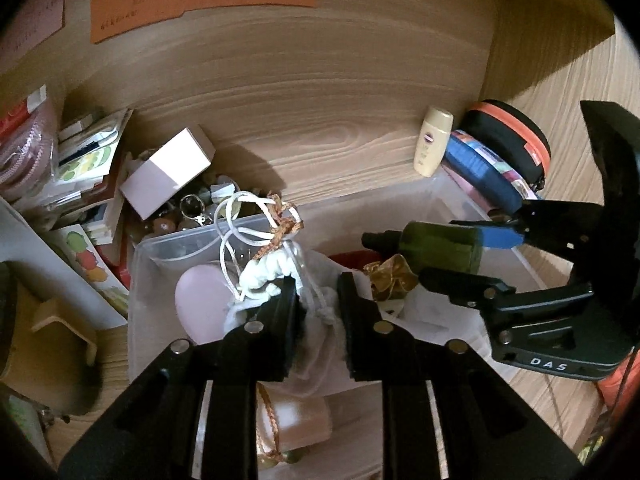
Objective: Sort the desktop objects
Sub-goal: 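Carry the white pouch and green bottle over the box with both grippers, then open both grippers to drop the pouch and bottle into the box, then grasp the blue card packet with the left gripper while the right grasps the white seashell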
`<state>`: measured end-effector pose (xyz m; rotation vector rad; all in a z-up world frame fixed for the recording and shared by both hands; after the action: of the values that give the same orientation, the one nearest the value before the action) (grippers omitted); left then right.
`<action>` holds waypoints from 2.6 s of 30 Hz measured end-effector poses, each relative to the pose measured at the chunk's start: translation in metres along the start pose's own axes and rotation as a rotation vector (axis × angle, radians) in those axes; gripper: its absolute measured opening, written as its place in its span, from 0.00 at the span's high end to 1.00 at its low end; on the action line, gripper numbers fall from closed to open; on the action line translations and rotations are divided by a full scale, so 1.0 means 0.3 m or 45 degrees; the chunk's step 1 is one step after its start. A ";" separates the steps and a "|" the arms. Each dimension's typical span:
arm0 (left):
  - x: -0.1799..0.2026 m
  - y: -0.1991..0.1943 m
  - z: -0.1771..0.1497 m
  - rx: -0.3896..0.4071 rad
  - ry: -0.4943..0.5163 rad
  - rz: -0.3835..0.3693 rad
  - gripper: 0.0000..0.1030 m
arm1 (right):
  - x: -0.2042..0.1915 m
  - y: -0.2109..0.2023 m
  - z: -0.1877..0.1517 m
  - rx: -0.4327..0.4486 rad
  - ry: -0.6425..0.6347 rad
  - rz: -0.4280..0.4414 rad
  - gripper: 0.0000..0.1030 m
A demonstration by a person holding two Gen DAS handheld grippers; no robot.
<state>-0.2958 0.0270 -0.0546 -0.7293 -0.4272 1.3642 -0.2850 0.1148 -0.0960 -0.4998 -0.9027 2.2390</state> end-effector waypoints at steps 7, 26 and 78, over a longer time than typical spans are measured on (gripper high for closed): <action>-0.006 -0.018 -0.010 -0.022 0.010 0.016 0.65 | -0.001 -0.029 -0.004 0.001 0.030 -0.008 0.63; -0.068 -0.188 -0.059 0.067 -0.025 0.185 0.14 | -0.096 -0.189 -0.029 0.092 0.059 -0.040 0.41; -0.209 -0.216 -0.512 -0.139 -0.152 0.141 0.04 | -0.495 0.098 -0.236 -0.169 -0.152 0.253 0.68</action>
<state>-0.1578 -0.0704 -0.1110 -0.7725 -0.5660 1.5024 -0.1535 0.0277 -0.1511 -0.5408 -1.1113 2.4199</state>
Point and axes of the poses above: each gripper's, at about its wrist camera, not at the fingertips, and y roughly the way its jaws point, x to its right, z to its top, the point moved 4 cm from there along y, roughly the way its jaws point, and after that the axes turned 15 degrees about z, right-handed, at the moved point
